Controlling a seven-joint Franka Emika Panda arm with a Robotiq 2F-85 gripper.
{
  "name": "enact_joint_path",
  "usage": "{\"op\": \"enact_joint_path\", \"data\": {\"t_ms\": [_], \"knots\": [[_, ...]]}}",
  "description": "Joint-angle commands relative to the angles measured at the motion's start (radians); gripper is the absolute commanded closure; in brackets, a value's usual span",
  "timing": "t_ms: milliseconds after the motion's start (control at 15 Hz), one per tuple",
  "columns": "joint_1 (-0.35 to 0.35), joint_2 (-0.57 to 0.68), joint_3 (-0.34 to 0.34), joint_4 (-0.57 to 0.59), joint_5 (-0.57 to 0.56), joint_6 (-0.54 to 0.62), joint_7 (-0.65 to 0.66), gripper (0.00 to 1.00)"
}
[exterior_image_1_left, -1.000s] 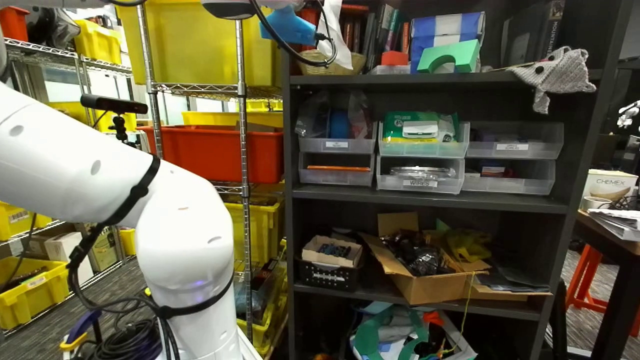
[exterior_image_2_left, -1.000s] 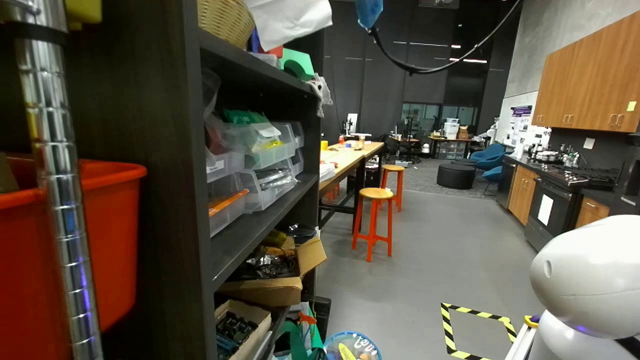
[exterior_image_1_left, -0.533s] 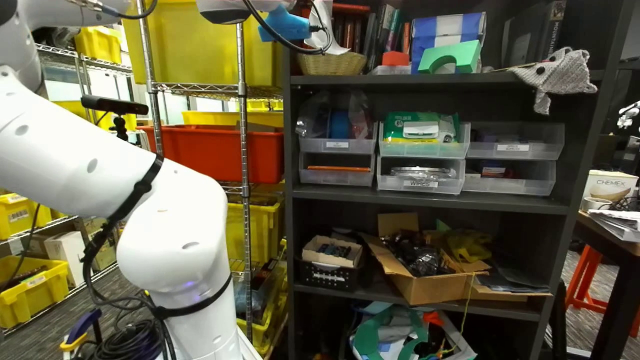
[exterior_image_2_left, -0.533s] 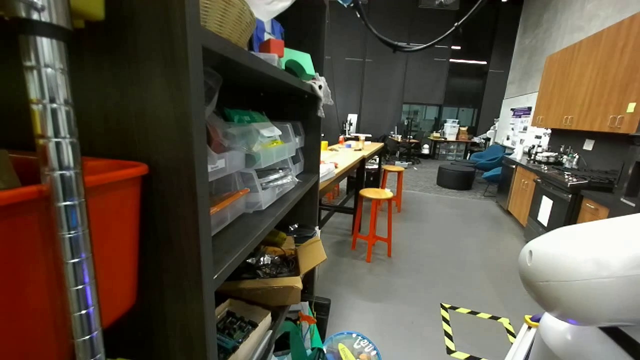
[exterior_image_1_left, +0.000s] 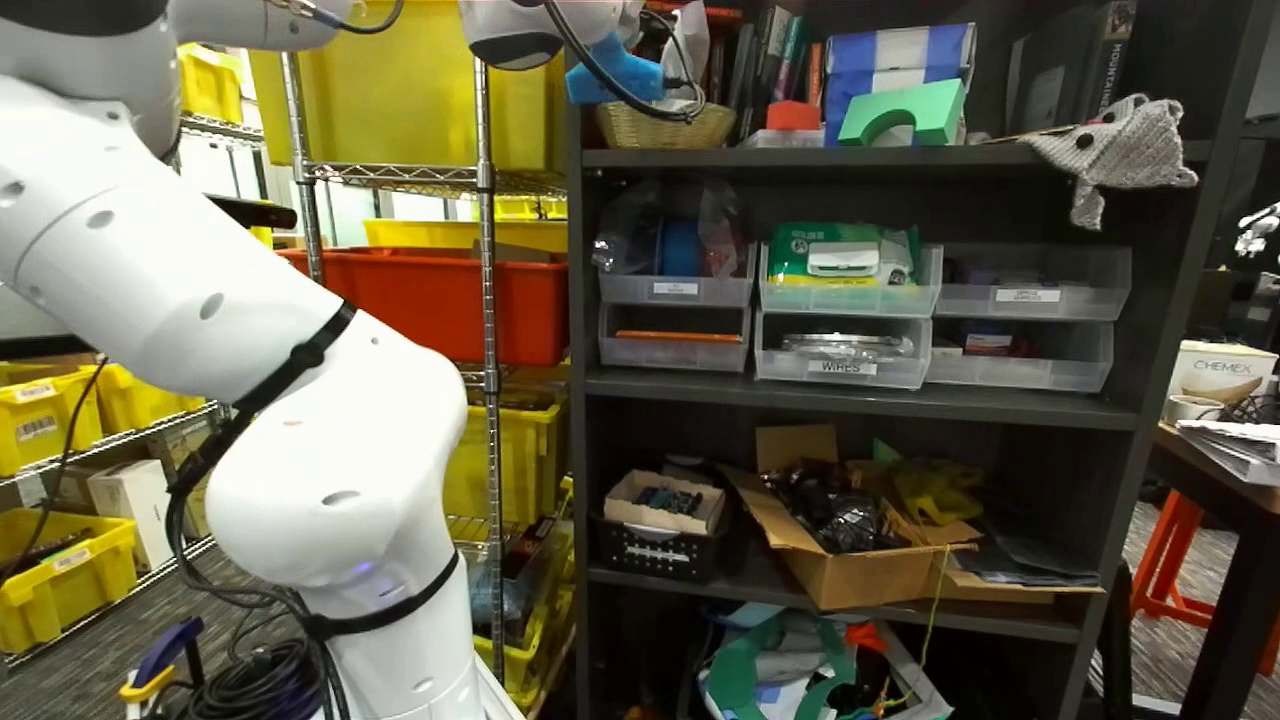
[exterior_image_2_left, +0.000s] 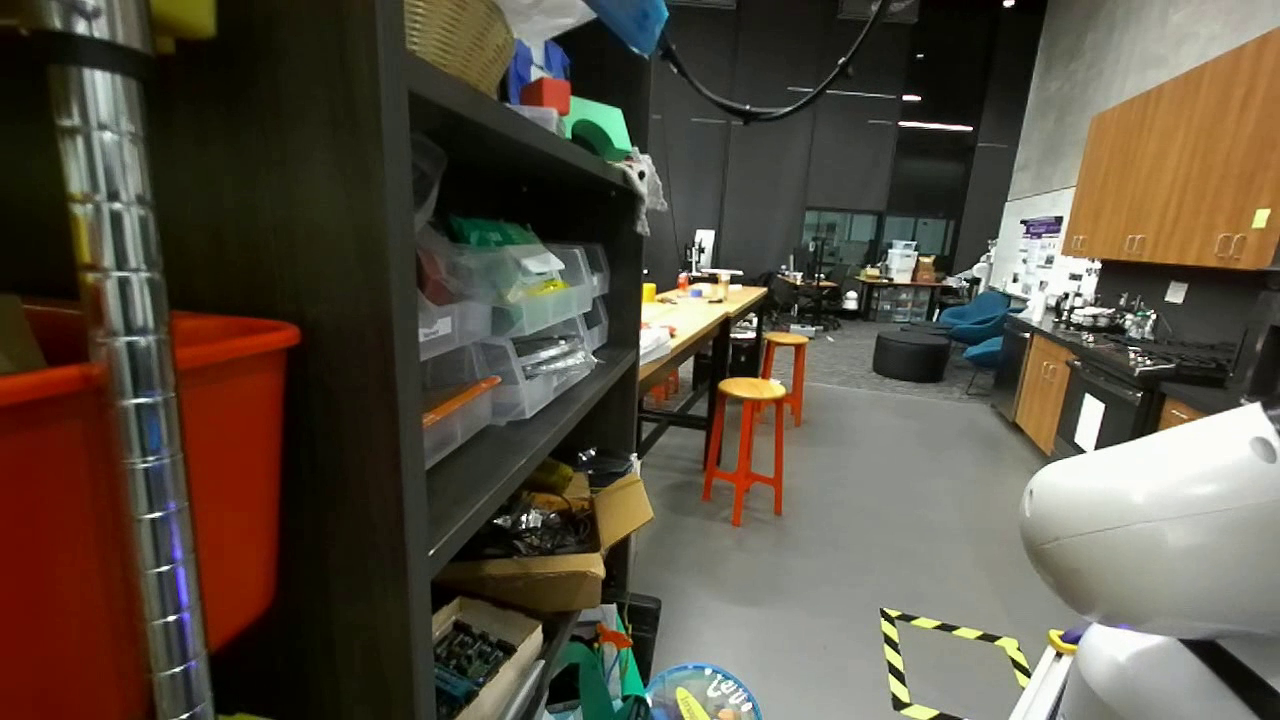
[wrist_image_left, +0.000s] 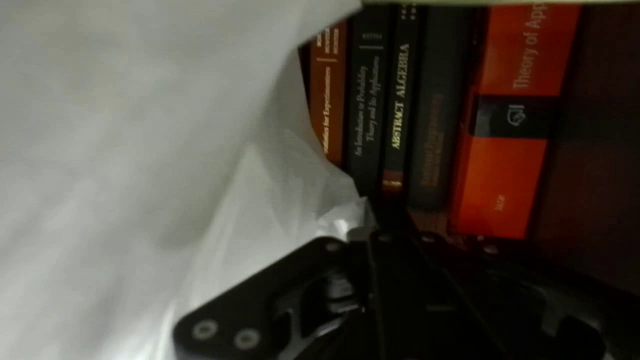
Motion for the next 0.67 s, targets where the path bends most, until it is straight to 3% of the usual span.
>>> {"op": "enact_joint_path", "data": {"t_ms": [0, 133, 200, 267, 333, 400, 600], "knots": [[-0.012, 0.080, 0.025, 0.033, -0.176, 0.012, 0.158, 1.00], [-0.011, 0.087, 0.026, 0.009, -0.328, -0.010, 0.299, 1.00], [0.084, 0.143, -0.007, -0.001, -0.440, 0.050, 0.342, 1.00], [-0.013, 0.070, 0.019, -0.022, -0.492, -0.043, 0.446, 1.00], [-0.009, 0.067, 0.011, -0.027, -0.552, -0.068, 0.502, 1.00], [0.108, 0.132, -0.038, -0.035, -0.677, -0.002, 0.557, 1.00], [0.190, 0.124, -0.109, -0.069, -0.950, -0.035, 0.770, 1.00]]}}
